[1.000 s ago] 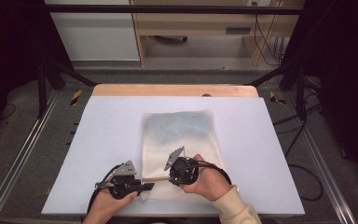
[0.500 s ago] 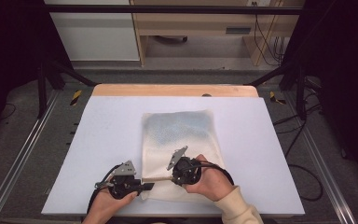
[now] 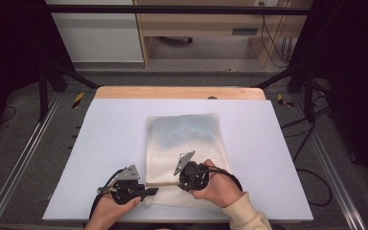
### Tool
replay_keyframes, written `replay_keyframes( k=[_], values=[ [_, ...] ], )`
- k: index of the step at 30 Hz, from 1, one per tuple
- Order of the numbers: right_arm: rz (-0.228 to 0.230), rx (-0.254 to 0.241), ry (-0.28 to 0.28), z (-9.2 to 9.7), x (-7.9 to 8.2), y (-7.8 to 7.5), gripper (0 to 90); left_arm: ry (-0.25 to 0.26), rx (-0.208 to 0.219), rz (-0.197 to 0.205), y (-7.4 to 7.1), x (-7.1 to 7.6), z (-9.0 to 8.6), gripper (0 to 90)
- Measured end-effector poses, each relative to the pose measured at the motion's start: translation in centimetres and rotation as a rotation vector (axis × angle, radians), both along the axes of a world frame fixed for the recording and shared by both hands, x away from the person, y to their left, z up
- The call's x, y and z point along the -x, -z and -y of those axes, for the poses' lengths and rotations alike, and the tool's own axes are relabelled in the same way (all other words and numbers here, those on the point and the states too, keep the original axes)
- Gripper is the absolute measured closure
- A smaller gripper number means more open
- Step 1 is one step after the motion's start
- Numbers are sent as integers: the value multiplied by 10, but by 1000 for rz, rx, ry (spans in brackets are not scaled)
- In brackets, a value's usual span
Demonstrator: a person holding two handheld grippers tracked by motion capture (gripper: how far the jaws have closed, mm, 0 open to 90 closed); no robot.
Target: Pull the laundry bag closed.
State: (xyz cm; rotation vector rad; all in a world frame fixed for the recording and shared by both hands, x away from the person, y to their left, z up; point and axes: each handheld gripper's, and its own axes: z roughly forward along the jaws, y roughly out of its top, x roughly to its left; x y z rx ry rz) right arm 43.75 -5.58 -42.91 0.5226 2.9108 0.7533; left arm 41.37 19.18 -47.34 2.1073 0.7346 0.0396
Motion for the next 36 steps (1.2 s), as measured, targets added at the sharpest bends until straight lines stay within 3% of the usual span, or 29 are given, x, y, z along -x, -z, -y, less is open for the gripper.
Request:
replay_keyframes(
  k=[36],
  values=[
    [-1, -8, 26, 15, 2, 0, 820, -3, 8, 5, -1, 1, -1, 841]
  ],
)
